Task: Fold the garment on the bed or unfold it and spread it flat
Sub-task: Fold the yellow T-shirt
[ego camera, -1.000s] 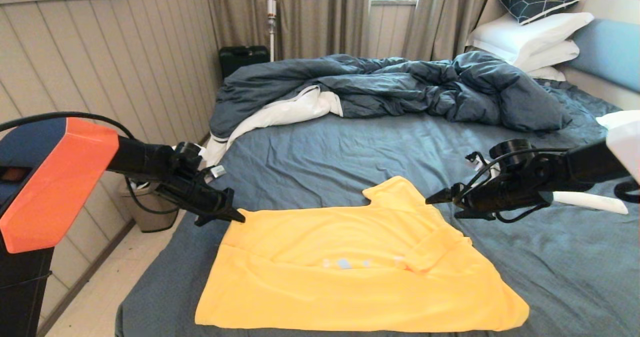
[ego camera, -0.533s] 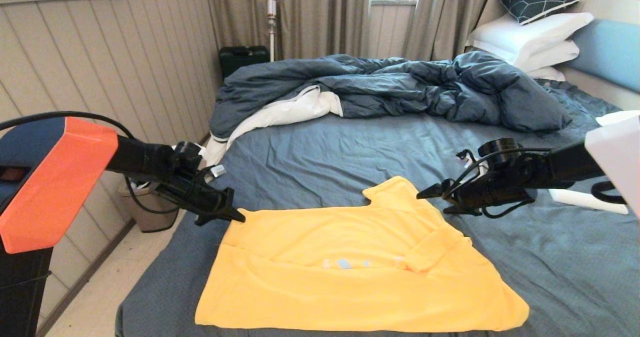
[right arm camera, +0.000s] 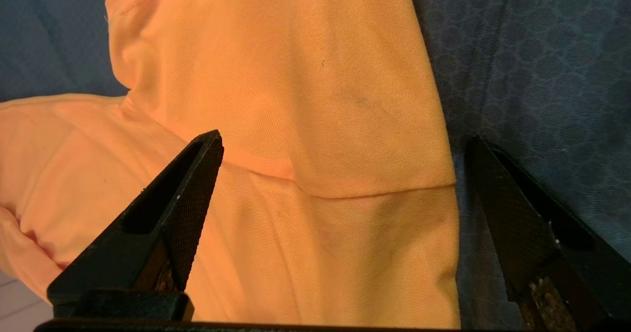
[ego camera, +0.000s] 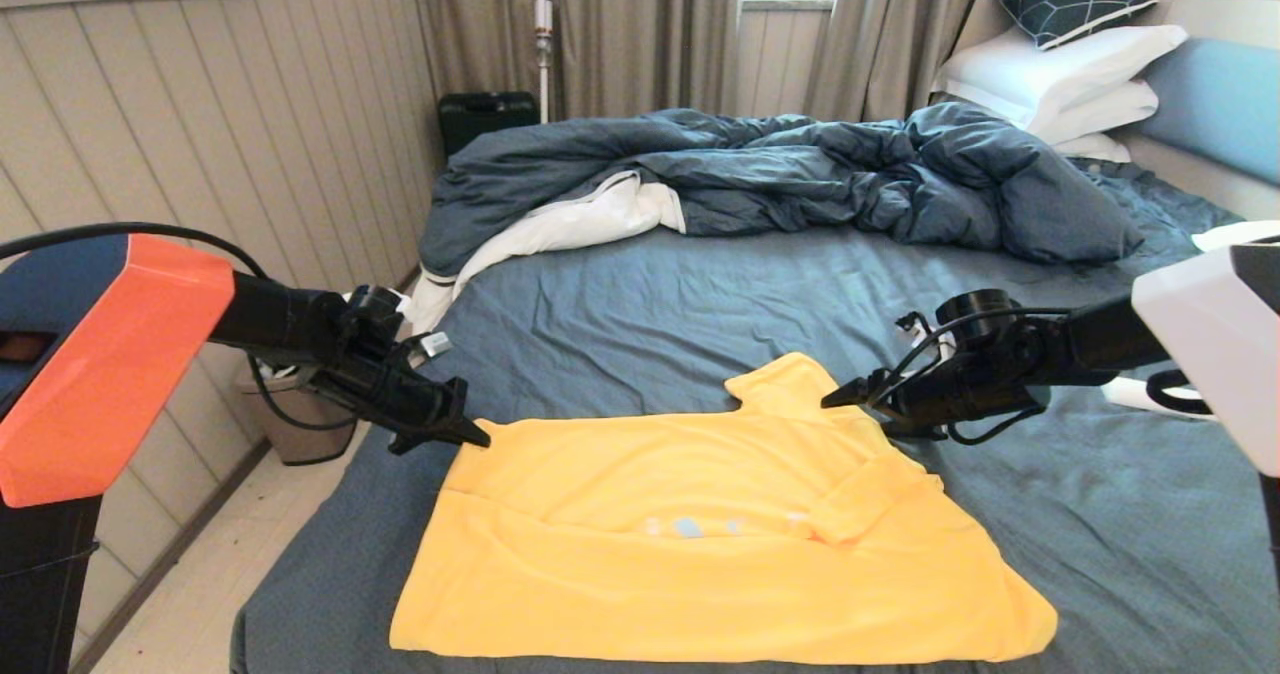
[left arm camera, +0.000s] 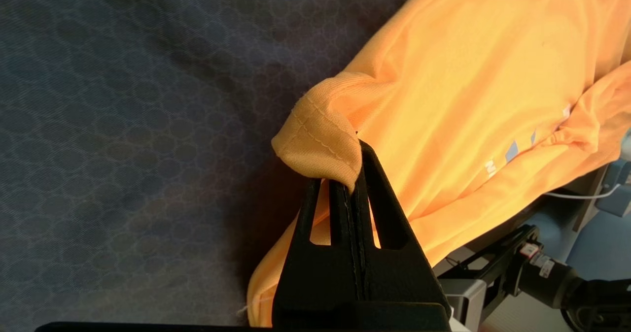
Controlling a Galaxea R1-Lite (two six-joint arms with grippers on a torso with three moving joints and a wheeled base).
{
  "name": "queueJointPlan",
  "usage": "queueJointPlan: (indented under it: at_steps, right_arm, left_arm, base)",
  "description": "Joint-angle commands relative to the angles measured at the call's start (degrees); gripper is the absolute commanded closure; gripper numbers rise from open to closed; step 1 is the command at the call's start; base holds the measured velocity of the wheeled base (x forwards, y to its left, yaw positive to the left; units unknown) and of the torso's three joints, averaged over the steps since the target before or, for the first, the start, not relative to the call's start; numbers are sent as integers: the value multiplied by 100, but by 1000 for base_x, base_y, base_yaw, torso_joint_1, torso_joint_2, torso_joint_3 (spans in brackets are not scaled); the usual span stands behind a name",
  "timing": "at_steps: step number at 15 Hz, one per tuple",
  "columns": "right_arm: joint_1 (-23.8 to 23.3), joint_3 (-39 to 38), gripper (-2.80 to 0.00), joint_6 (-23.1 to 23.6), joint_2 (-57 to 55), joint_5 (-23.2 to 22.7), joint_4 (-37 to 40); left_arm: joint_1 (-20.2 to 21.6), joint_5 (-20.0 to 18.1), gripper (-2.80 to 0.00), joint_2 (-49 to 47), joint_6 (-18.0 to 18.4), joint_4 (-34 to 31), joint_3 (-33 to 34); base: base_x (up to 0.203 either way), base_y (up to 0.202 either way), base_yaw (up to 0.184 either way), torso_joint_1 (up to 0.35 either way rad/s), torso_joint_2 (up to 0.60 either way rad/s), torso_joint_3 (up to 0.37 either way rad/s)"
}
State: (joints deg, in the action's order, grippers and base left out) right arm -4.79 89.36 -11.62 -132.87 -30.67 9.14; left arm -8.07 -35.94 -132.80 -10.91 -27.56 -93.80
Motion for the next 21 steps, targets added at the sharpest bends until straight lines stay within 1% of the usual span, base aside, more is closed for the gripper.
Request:
queueJointPlan:
  at_steps: [1, 3, 5, 10, 14, 16, 21]
  right_arm:
    - [40, -6, 0, -7, -28, -18, 9]
    - [66, -24, 0, -10, -42, 27, 1]
    - [83, -59, 0, 44, -72, 324, -43]
    - [22, 28, 0, 26, -81, 349, -44]
    - [25, 118, 0, 8, -7, 388, -18]
    - [48, 25, 0, 2, 142, 443, -18]
    - [65, -613, 0, 34, 991, 432, -45]
  left_arm:
    - [-2, -19, 0, 27, -8, -12, 20]
    - [-4, -19, 0, 27, -8, -12, 20]
    - [-9, -25, 0, 0, -8, -3, -31]
    - [-2, -10, 0, -53, -8, 302, -34]
    - [-2, 3, 0, 43, 45, 366, -13]
    - [4, -1, 0, 200, 37, 355, 117]
    - [7, 5, 0, 818, 51, 366, 600]
  base:
    - [0, 0, 0, 0, 0, 0]
    - [0, 0, 0, 0, 0, 0]
    - [0, 0, 0, 0, 0, 0]
    - [0, 0, 0, 0, 0, 0]
    - [0, 0, 0, 0, 0, 0]
    - [0, 0, 0, 0, 0, 0]
    - [0, 0, 0, 0, 0, 0]
